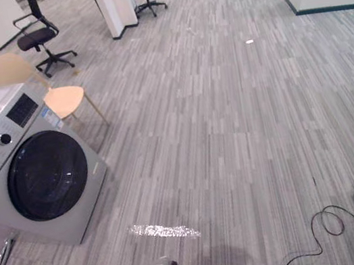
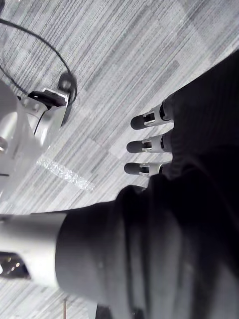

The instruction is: Organize washtable

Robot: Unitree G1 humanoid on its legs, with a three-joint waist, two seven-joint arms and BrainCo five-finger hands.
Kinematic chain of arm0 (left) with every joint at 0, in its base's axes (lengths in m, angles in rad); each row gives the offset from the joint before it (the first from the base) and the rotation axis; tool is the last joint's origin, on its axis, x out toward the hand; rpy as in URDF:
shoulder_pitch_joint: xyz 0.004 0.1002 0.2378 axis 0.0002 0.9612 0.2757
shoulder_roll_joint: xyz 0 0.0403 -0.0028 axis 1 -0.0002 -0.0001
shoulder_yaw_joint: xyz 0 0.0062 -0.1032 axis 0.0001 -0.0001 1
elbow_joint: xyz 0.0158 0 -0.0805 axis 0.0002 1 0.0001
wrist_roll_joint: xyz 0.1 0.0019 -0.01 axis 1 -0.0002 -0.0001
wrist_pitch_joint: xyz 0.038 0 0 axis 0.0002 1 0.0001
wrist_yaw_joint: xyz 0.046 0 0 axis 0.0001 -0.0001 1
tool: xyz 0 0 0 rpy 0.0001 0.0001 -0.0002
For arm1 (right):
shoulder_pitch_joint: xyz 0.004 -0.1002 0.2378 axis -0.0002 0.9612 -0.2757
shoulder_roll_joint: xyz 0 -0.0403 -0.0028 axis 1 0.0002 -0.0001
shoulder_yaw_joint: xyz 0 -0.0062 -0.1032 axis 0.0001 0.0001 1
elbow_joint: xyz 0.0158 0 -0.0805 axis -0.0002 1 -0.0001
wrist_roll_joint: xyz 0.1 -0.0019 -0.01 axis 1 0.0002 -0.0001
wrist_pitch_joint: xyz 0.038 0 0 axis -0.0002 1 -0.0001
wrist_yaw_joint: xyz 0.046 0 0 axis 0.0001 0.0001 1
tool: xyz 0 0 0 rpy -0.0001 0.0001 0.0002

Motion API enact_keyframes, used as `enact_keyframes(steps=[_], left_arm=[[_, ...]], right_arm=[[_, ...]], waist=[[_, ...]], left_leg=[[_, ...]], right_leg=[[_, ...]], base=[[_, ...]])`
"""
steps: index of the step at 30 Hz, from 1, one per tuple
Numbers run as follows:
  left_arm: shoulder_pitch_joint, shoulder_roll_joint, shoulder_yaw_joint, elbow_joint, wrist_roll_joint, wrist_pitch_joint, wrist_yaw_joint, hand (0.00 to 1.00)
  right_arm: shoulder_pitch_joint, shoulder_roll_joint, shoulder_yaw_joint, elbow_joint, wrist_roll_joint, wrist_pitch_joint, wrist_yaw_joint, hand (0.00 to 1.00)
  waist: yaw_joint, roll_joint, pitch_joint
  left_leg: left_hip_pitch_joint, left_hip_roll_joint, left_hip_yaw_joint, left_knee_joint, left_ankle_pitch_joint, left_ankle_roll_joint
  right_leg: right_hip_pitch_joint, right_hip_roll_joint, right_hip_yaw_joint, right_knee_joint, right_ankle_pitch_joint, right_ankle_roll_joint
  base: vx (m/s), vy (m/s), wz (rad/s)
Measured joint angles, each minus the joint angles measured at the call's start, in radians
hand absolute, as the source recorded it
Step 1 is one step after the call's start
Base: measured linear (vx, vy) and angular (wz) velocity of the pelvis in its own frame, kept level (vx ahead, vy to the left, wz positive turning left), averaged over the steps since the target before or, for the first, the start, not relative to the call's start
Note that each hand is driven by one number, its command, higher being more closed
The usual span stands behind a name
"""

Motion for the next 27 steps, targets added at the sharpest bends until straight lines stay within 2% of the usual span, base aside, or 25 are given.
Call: enact_keyframes(steps=[1,2,3,4,5,7,9,11,12,13,14,15,16,17,18,20,21,22,23,24,25,26,27], left_arm=[[0.003,-0.004,-0.001,0.001,-0.004,0.0,0.0,0.0],[0.006,-0.01,-0.001,0.004,-0.005,0.0,-0.001,0.0],[0.006,-0.013,0.003,0.005,-0.009,0.001,-0.002,0.0],[0.004,-0.001,0.008,0.001,-0.012,0.0,-0.002,0.0],[-0.014,0.016,0.01,-0.002,-0.016,-0.002,-0.003,0.0],[-0.037,0.021,0.015,-0.002,-0.016,-0.002,-0.003,0.0],[-0.043,0.019,0.015,-0.004,-0.016,-0.002,-0.004,0.0],[-0.052,0.021,0.014,-0.003,-0.016,0.0,-0.006,0.0],[-0.055,0.02,0.008,-0.001,-0.016,0.001,-0.008,0.0],[-0.053,0.025,-0.008,0.004,-0.014,0.002,-0.009,0.0],[-0.052,0.039,-0.049,0.009,-0.01,0.001,-0.012,0.0],[-0.061,0.06,-0.087,0.013,-0.002,0.003,-0.021,0.0],[-0.06,0.076,-0.105,0.017,0.001,0.005,-0.022,0.0],[-0.058,0.094,-0.125,0.022,0.016,0.009,-0.022,0.0],[-0.059,0.102,-0.143,0.024,0.036,0.014,-0.023,0.0],[-0.067,0.101,-0.144,0.018,0.062,0.017,-0.025,0.0],[-0.08,0.092,-0.14,0.017,0.075,0.018,-0.022,0.0],[-0.085,0.088,-0.14,0.014,0.076,0.017,-0.022,0.0],[-0.089,0.079,-0.134,0.006,0.079,0.017,-0.022,0.0],[-0.089,0.073,-0.133,0.0,0.084,0.017,-0.022,0.0],[-0.09,0.056,-0.133,-0.01,0.093,0.015,-0.022,0.0],[-0.096,0.039,-0.133,-0.011,0.095,0.012,-0.022,0.0],[-0.1,0.031,-0.132,-0.011,0.095,0.012,-0.022,0.0]], right_arm=[[0.006,-0.001,0.003,-0.006,0.0,-0.003,0.0,0.0],[0.019,-0.005,0.005,-0.016,0.001,-0.007,0.0,0.0],[0.024,-0.003,0.008,-0.02,0.001,-0.01,-0.001,0.0],[0.025,0.009,0.037,-0.031,0.002,-0.011,0.001,0.0],[0.025,0.027,0.054,-0.039,0.002,-0.016,0.002,0.0],[0.004,0.033,0.073,-0.04,0.003,-0.018,0.003,0.0],[-0.02,0.043,0.074,-0.039,0.003,-0.019,0.003,0.0],[-0.027,0.057,0.063,-0.036,0.003,-0.017,0.005,0.0],[-0.025,0.061,0.061,-0.028,0.003,-0.015,0.004,0.0],[-0.024,0.055,0.055,-0.028,0.003,-0.016,0.007,0.0],[-0.029,0.052,0.035,-0.032,0.009,-0.018,0.006,0.0],[-0.033,0.055,0.028,-0.036,0.014,-0.02,0.005,0.0],[-0.038,0.058,0.028,-0.036,0.016,-0.02,0.005,0.0],[-0.048,0.063,0.027,-0.037,0.015,-0.02,0.006,0.0],[-0.052,0.066,0.027,-0.037,0.014,-0.02,0.006,0.0],[-0.044,0.065,0.028,-0.063,0.01,-0.022,0.007,0.0],[-0.045,0.062,0.024,-0.087,0.009,-0.024,0.007,0.0],[-0.045,0.061,0.024,-0.105,0.007,-0.024,0.006,0.0],[-0.046,0.06,0.018,-0.122,0.006,-0.023,0.007,0.0],[-0.046,0.06,0.011,-0.126,0.006,-0.023,0.008,0.0],[-0.046,0.061,-0.002,-0.142,0.002,-0.02,0.007,0.0],[-0.047,0.062,-0.004,-0.15,0.0,-0.018,0.01,0.0],[-0.047,0.062,-0.005,-0.154,-0.001,-0.019,0.012,0.0]], waist=[[0.005,0.005,-0.003],[0.018,0.016,-0.008],[0.023,0.023,-0.014],[0.019,-0.016,-0.026],[0.019,-0.042,-0.026],[0.025,-0.062,-0.033],[0.03,-0.06,-0.038],[0.046,-0.054,-0.047],[0.048,-0.051,-0.052],[0.045,-0.046,-0.053],[0.037,-0.045,-0.051],[0.024,-0.062,-0.038],[0.014,-0.063,-0.03],[-0.005,-0.081,-0.027],[-0.008,-0.086,-0.024],[-0.012,-0.083,-0.025],[-0.019,-0.072,-0.024],[-0.026,-0.065,-0.025],[-0.042,-0.053,-0.019],[-0.045,-0.045,-0.018],[-0.044,-0.023,-0.017],[-0.046,-0.006,-0.016],[-0.046,0.0,-0.016]], left_leg=[[0.042,-0.009,0.002,-0.147,0.007,-0.01],[0.071,-0.008,0.0,-0.218,0.008,-0.011],[0.091,-0.01,-0.002,-0.235,0.072,0.027],[0.088,-0.04,0.01,-0.226,0.056,0.054],[0.074,-0.062,0.019,-0.195,0.027,0.067],[0.052,-0.073,0.038,-0.124,-0.03,0.084],[0.021,-0.074,0.054,-0.026,-0.106,0.097],[-0.02,-0.081,0.06,0.1,-0.21,0.102],[-0.023,-0.084,0.063,0.119,-0.242,0.12],[-0.013,-0.088,0.06,0.117,-0.252,0.126],[0.022,-0.093,0.051,0.108,-0.263,0.132],[0.062,-0.104,0.041,0.108,-0.281,0.139],[0.085,-0.11,0.027,0.108,-0.291,0.141],[0.139,-0.109,0.003,0.105,-0.312,0.153],[0.2,-0.095,-0.003,0.074,-0.322,0.15],[0.285,-0.084,-0.01,-0.004,-0.322,0.15],[0.316,-0.075,-0.021,-0.034,-0.323,0.147],[0.325,-0.069,-0.03,-0.04,-0.329,0.136],[0.359,-0.056,-0.048,-0.057,-0.338,0.122],[0.378,-0.047,-0.051,-0.067,-0.338,0.104],[0.413,-0.021,-0.053,-0.082,-0.354,0.08],[0.456,0.005,-0.055,-0.111,-0.367,0.058],[0.477,0.018,-0.055,-0.129,-0.371,0.051]], right_leg=[[0.007,0.003,0.007,0.0,-0.013,0.014],[0.019,0.011,0.018,0.0,-0.025,0.028],[0.034,0.012,0.025,0.001,-0.036,0.043],[0.045,-0.015,0.024,-0.001,-0.043,0.063],[0.047,-0.037,0.02,-0.004,-0.048,0.071],[0.051,-0.056,0.03,-0.004,-0.047,0.072],[0.059,-0.069,0.047,-0.007,-0.05,0.076],[0.058,-0.089,0.047,0.022,-0.088,0.119],[0.034,-0.101,0.05,0.094,-0.117,0.134],[-0.018,-0.11,0.051,0.235,-0.136,0.15],[-0.137,-0.126,0.078,0.509,-0.121,0.161],[-0.246,-0.141,0.12,0.768,-0.029,0.18],[-0.28,-0.139,0.134,0.859,0.023,0.185],[-0.328,-0.12,0.126,1.001,0.026,0.171],[-0.368,-0.093,0.104,1.069,0.0,0.137],[-0.444,-0.08,0.021,1.052,-0.037,0.087],[-0.484,-0.083,-0.032,0.977,-0.06,0.068],[-0.501,-0.087,-0.055,0.925,-0.068,0.066],[-0.513,-0.102,-0.095,0.802,-0.077,0.054],[-0.513,-0.108,-0.114,0.728,-0.077,0.05],[-0.513,-0.108,-0.126,0.57,-0.071,0.046],[-0.513,-0.109,-0.113,0.424,-0.041,0.042],[-0.513,-0.11,-0.105,0.37,-0.023,0.041]], base=[[0.16,0.125,-0.27],[0.25,0.187,-0.33],[0.31,0.2,-0.2],[0.39,0.201,-0.03],[0.32,0.142,0.06],[0.28,0.143,-0.13],[0.24,0.159,-0.24],[0.19,0.133,-0.19],[0.21,0.133,-0.07],[0.27,0.167,0.11],[0.24,0.133,0.3],[0.29,0.132,0.37],[0.21,0.03,0.5],[0.35,-0.011,0.42],[0.3,-0.037,0.3],[0.3,-0.072,0.13],[0.29,-0.099,0.22],[0.36,-0.134,0.39],[0.34,-0.126,0.36],[0.47,-0.179,0.34],[0.52,-0.219,0.22],[0.55,-0.246,0.19],[0.74,-0.395,0.27]])
